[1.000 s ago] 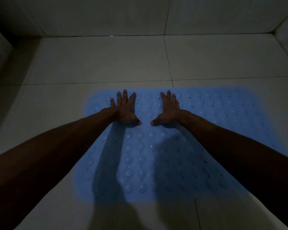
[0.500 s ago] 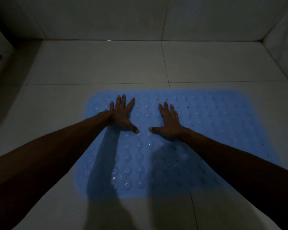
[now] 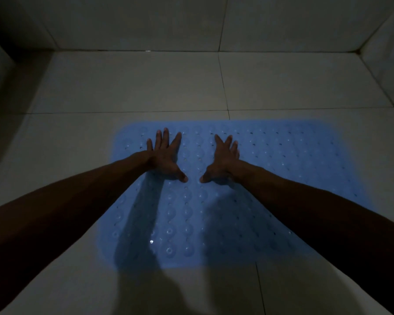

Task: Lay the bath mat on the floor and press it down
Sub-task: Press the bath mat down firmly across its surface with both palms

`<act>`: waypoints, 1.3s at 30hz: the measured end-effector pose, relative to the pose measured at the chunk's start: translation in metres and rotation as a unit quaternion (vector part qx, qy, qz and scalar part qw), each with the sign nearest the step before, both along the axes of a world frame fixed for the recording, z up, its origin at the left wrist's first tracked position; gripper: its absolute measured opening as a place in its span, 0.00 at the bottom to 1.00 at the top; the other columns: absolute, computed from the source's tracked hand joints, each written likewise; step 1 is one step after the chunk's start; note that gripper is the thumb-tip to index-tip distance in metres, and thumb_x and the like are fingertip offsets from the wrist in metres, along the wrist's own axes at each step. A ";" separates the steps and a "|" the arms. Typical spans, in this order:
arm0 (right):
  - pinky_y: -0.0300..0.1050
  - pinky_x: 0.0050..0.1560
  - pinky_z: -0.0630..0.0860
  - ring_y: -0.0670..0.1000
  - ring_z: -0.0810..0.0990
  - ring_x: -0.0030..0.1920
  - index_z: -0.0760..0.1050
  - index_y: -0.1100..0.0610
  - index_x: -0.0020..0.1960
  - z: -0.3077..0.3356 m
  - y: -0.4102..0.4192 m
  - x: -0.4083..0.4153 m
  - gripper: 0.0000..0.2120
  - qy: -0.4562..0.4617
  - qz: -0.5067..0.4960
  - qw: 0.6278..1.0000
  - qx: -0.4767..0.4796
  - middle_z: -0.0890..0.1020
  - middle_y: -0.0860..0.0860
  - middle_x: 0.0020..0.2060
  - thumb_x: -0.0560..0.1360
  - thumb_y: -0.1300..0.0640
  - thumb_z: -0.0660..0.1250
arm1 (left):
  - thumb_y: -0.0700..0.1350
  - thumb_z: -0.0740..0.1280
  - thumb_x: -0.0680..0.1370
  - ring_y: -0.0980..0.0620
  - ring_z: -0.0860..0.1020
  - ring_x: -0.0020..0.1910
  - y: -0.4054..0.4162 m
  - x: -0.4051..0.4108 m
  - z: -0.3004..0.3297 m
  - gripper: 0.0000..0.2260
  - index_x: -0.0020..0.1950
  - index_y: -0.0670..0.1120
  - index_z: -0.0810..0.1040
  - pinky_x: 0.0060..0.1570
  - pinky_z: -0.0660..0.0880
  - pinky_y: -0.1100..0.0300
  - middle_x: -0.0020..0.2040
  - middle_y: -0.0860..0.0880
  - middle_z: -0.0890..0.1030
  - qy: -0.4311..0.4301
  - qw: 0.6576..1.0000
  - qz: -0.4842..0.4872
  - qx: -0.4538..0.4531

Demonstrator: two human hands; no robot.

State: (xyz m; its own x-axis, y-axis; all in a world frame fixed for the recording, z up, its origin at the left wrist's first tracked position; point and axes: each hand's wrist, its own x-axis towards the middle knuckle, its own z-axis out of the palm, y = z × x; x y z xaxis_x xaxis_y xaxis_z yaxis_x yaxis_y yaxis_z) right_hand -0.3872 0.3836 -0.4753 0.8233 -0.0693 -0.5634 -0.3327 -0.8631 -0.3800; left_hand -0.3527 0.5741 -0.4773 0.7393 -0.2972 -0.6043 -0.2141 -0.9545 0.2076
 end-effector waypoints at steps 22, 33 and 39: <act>0.56 0.77 0.38 0.57 0.30 0.76 0.33 0.52 0.79 -0.002 -0.009 -0.044 0.67 -0.024 0.073 0.997 0.005 0.30 0.52 0.77 0.62 0.46 0.82 | 0.71 0.73 0.58 0.44 0.27 0.73 0.004 -0.038 0.001 0.66 0.76 0.50 0.30 0.70 0.32 0.41 0.74 0.43 0.27 0.000 0.999 0.015 -0.037; 0.55 0.75 0.36 0.56 0.31 0.77 0.39 0.50 0.80 -0.015 -0.016 -0.060 0.62 -0.088 0.043 0.994 0.047 0.33 0.52 0.78 0.63 0.43 0.80 | 0.66 0.79 0.54 0.38 0.25 0.70 -0.014 -0.042 0.010 0.73 0.73 0.49 0.24 0.67 0.31 0.34 0.71 0.40 0.23 0.019 0.997 0.072 0.026; 0.55 0.73 0.29 0.55 0.24 0.73 0.31 0.48 0.78 -0.020 -0.024 -0.065 0.67 -0.046 0.141 0.989 0.005 0.27 0.50 0.75 0.59 0.30 0.75 | 0.67 0.79 0.52 0.38 0.23 0.68 -0.009 -0.042 0.014 0.73 0.73 0.49 0.24 0.67 0.29 0.35 0.70 0.40 0.21 0.038 0.995 0.087 0.014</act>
State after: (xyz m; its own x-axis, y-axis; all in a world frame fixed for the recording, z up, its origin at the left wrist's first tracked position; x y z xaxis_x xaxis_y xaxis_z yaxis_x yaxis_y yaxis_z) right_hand -0.4520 0.3598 -0.4950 0.8568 0.1769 -0.4843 -0.0419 -0.9123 -0.4073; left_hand -0.3943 0.5648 -0.4637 0.7296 -0.1518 -0.6668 -0.0304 -0.9813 0.1902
